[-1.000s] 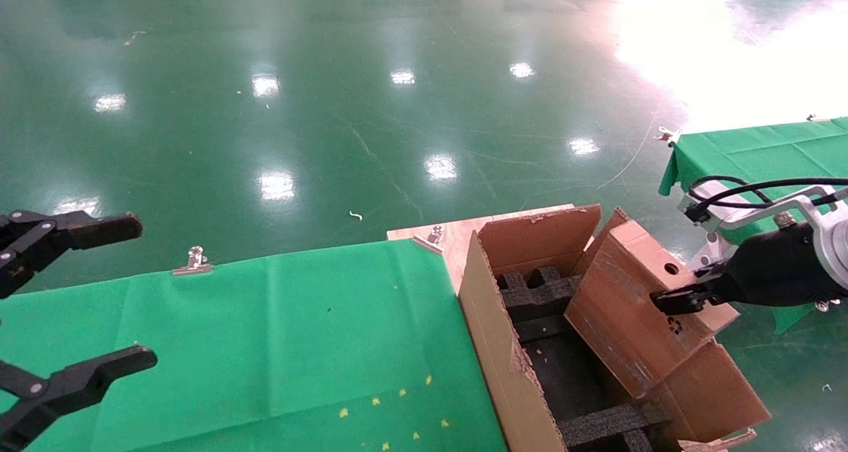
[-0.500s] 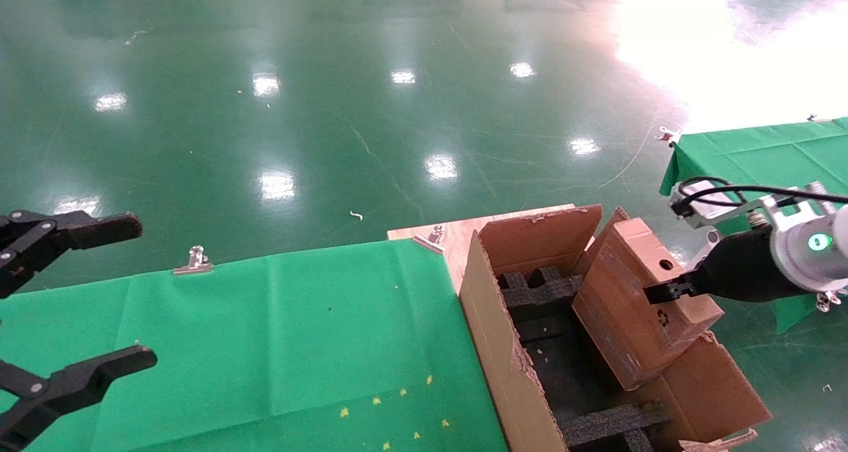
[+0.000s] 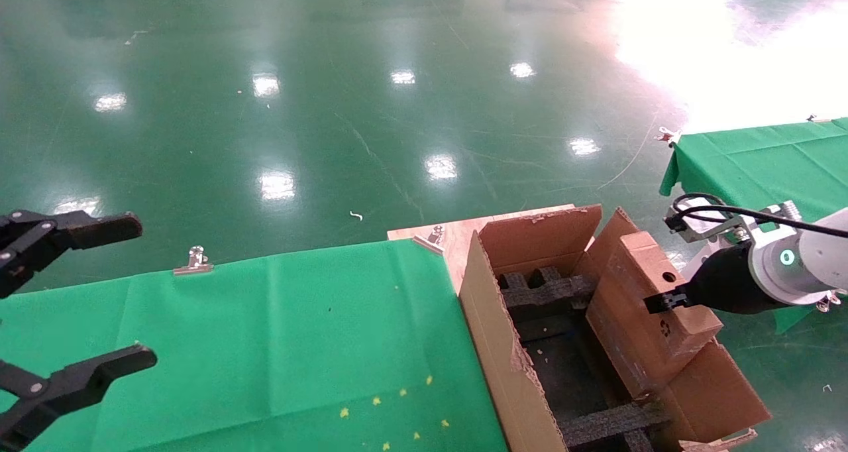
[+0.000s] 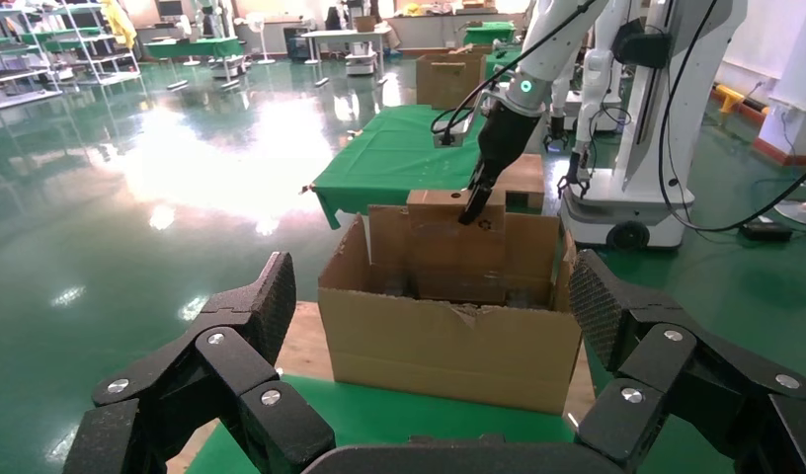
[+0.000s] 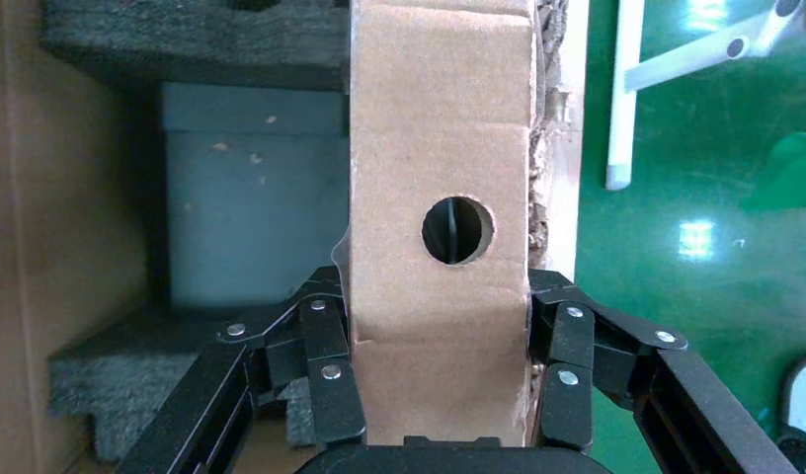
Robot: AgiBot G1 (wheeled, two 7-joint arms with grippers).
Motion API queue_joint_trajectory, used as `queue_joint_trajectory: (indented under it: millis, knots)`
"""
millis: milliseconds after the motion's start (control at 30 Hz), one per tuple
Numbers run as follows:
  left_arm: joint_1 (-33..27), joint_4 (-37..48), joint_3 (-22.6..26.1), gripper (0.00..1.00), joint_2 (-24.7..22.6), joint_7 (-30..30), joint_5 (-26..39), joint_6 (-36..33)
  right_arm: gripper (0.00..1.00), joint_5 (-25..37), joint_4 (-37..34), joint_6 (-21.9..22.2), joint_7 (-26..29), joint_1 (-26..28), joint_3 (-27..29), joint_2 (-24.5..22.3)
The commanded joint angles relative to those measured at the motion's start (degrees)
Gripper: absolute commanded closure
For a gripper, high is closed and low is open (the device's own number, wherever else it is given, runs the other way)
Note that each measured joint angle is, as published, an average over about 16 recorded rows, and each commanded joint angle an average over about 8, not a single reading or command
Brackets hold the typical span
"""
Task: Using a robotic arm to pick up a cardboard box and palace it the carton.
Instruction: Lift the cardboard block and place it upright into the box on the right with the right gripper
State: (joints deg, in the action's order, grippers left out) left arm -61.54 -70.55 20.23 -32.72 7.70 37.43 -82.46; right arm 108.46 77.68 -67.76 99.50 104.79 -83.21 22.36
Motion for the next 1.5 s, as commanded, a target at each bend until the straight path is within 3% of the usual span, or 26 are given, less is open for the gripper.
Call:
queue_joint_trajectory:
  millis: [33,1067,1500]
  knots:
    - [0.0,0.0,0.0,0.00,0.0,0.0,0.0,0.0,1.00,0.9,0.0,0.5,1.2,-0.5,-0.2,0.2]
    - [0.0,0.0,0.0,0.00,0.0,0.0,0.0,0.0,1.00,4.7,-2.0,12.3,8.4,-10.3,-3.4,1.4]
    - [0.0,0.0,0.0,0.00,0.0,0.0,0.0,0.0,1.00,3.3,-7.1,16.3,6.6,-13.7,-4.4,4.0]
